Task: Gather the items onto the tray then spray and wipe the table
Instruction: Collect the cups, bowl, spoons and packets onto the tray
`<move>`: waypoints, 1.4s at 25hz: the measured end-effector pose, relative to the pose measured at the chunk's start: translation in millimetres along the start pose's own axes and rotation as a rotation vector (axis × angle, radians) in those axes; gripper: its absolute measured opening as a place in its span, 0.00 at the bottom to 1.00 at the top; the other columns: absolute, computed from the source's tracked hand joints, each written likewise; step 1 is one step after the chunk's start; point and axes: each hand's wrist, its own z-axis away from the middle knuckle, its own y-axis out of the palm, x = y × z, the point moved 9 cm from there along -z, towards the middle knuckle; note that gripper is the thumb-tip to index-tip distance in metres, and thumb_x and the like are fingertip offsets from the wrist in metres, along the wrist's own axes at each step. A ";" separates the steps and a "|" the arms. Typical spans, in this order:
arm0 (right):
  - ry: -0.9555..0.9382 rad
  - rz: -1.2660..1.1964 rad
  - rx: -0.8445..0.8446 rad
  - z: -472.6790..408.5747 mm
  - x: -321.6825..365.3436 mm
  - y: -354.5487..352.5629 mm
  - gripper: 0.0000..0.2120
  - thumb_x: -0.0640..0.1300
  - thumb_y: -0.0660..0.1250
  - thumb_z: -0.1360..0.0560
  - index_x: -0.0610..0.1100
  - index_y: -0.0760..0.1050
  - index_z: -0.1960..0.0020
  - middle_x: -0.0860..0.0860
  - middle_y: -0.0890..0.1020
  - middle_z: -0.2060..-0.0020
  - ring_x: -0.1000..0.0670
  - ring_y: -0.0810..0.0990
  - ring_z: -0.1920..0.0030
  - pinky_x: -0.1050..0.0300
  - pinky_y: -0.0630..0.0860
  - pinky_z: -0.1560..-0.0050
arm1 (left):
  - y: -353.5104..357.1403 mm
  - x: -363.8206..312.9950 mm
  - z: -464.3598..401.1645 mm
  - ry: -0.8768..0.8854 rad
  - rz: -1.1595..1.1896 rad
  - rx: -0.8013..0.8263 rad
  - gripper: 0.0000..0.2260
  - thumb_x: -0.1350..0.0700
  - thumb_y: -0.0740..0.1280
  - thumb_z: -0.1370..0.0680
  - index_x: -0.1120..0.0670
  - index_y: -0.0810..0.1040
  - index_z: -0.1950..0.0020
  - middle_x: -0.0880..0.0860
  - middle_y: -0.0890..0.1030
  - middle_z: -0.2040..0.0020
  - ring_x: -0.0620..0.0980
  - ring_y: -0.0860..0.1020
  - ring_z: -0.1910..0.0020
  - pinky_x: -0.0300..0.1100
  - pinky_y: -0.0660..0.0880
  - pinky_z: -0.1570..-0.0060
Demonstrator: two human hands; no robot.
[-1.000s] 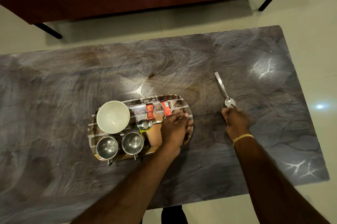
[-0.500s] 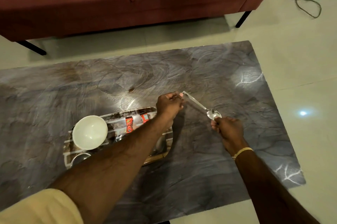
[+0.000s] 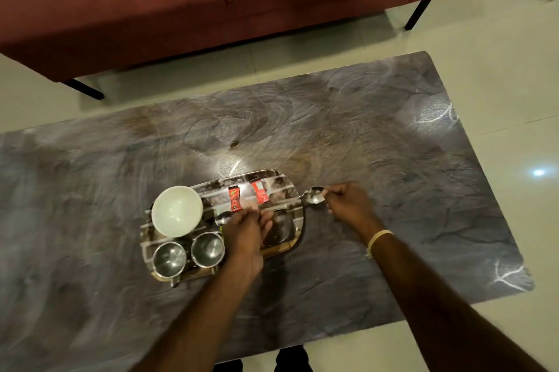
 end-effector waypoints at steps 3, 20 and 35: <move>-0.109 0.122 0.024 17.1 10.2 34.7 0.10 0.39 0.68 0.26 0.41 0.85 0.63 0.45 0.85 0.66 0.48 0.84 0.64 0.56 0.77 0.62 | -35.1 22.3 2.0 -0.100 0.171 -0.081 0.08 0.63 0.62 0.18 0.65 0.77 0.42 0.60 0.83 0.55 0.50 0.84 0.63 0.36 0.81 0.65; -0.141 0.057 -0.016 35.9 11.8 55.0 0.10 0.34 0.70 0.26 0.38 0.82 0.45 0.44 0.86 0.53 0.68 0.74 0.66 0.80 0.68 0.68 | -36.1 46.2 -10.7 -0.193 0.184 -0.153 0.12 0.58 0.57 0.16 0.61 0.75 0.38 0.54 0.81 0.58 0.42 0.82 0.75 0.36 0.79 0.76; -0.077 0.049 -0.032 36.4 14.2 64.5 0.08 0.35 0.73 0.28 0.47 0.78 0.60 0.49 0.83 0.69 0.54 0.82 0.69 0.67 0.77 0.70 | -35.1 46.9 -9.9 -0.228 0.223 -0.160 0.07 0.59 0.60 0.17 0.59 0.75 0.42 0.54 0.81 0.58 0.48 0.81 0.64 0.35 0.79 0.76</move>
